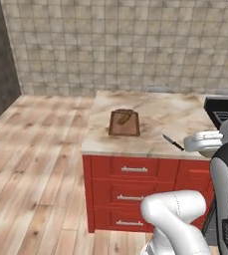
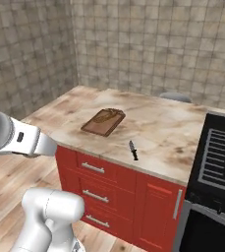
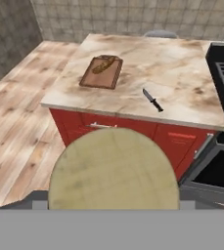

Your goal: Retrieve the sausage and cheese from the fridge and place them on the cutting board on the counter.

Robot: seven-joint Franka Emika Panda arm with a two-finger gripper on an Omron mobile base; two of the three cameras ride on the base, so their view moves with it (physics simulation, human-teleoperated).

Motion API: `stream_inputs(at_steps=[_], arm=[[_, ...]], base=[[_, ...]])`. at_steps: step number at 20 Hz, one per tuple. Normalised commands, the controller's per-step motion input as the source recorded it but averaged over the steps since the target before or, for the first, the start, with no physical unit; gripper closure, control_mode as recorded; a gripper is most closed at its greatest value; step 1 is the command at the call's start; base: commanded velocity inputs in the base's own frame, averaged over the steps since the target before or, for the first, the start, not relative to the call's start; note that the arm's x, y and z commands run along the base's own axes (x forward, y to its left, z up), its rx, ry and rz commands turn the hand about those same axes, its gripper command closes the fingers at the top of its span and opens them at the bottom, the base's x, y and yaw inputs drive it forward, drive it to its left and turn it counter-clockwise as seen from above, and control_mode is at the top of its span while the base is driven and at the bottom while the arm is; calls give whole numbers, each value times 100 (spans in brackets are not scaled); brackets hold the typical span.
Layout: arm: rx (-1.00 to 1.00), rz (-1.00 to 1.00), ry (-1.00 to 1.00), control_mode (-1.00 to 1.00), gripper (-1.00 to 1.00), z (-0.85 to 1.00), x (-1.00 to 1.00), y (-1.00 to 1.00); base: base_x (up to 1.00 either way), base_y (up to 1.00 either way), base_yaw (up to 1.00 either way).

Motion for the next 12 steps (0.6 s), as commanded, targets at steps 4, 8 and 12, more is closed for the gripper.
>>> stream_inputs(at_steps=[4,8,12], arm=[[0,0,0,100,100,0,0,0],[0,0,0,100,100,0,0,0],[0,0,0,100,100,0,0,0]], base=[[67,76,-30],[79,-8,-26],[87,-31,-17]])
